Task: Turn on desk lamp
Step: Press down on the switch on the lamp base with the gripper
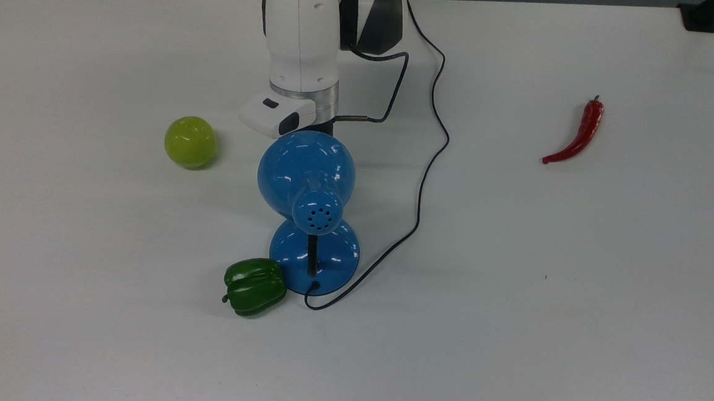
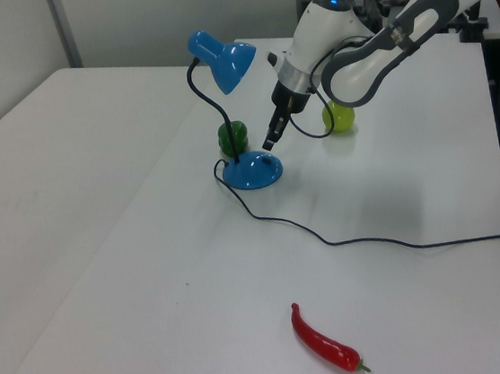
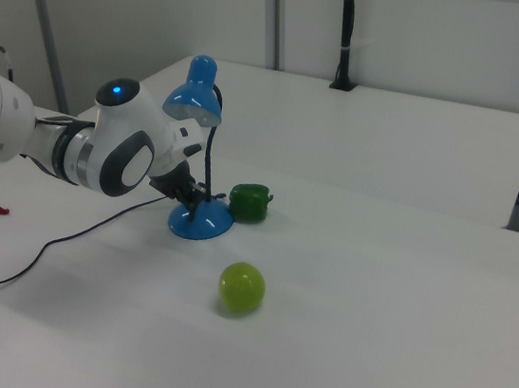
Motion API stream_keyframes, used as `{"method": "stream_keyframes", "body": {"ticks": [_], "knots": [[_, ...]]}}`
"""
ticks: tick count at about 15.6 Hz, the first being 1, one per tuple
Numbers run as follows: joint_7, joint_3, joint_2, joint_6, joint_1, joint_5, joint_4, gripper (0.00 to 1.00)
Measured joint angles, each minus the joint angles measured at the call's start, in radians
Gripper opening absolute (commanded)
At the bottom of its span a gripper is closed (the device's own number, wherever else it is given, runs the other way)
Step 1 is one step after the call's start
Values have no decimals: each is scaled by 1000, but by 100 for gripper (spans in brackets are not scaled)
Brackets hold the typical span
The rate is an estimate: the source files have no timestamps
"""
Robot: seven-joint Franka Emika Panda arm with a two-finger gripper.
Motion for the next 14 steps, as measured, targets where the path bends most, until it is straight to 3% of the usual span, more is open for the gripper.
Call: {"method": "stream_keyframes", "body": {"ticks": [14], "knots": [[0, 1, 48, 96, 13, 0, 0, 0]]}}
